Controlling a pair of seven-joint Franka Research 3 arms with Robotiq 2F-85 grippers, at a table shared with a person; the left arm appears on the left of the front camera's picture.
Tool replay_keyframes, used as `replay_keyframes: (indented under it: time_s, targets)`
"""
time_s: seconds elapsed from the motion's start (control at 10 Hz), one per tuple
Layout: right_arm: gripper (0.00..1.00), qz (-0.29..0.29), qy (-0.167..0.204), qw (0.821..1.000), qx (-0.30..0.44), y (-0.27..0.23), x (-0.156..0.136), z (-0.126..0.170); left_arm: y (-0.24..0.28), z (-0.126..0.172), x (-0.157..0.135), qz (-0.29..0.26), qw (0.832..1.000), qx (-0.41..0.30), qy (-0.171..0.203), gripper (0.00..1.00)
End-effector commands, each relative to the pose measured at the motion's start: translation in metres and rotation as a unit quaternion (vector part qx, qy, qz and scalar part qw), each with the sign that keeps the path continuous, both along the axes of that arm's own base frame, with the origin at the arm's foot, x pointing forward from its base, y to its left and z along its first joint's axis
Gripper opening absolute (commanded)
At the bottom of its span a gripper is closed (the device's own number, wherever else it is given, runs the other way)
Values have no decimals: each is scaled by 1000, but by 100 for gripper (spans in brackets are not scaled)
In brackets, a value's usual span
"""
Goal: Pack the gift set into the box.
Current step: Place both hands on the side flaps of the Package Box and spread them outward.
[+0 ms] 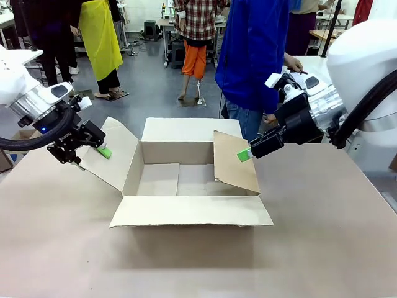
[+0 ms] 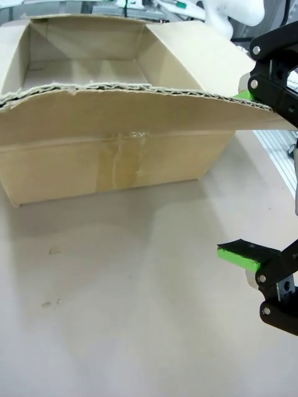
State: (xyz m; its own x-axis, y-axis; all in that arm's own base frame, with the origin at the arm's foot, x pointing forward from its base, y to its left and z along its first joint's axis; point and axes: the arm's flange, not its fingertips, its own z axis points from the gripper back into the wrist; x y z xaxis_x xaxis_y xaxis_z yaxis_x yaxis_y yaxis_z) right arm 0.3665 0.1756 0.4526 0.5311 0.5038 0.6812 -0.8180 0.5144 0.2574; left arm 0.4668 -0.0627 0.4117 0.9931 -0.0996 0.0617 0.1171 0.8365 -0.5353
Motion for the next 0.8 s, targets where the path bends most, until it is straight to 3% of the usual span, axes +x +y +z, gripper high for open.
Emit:
replay_keyframes:
  time_s: [0.0, 0.1, 0.2, 0.3, 0.4, 0.6, 0.7]
  targets:
    - [100, -31, 71, 990, -118, 60, 18, 28, 0, 3, -2, 7, 1000, 13, 3, 100]
    - [100, -78, 125, 971, -188, 104, 33, 34, 0, 3, -2, 7, 1000, 13, 3, 100]
    - [100, -132, 149, 954, -224, 146, 43, 36, 0, 3, -2, 7, 1000, 13, 3, 100]
    - [100, -207, 141, 935, -252, 180, 48, 38, 0, 3, -2, 7, 1000, 13, 3, 100]
    - [100, -293, 119, 889, -332, 201, 49, 30, 0, 3, -2, 7, 1000, 13, 3, 100]
    - [100, -301, 74, 882, -355, 223, 54, 14, 0, 3, -2, 7, 1000, 13, 3, 100]
    - [100, -307, 71, 877, -363, 222, 55, 12, 0, 3, -2, 7, 1000, 13, 3, 100]
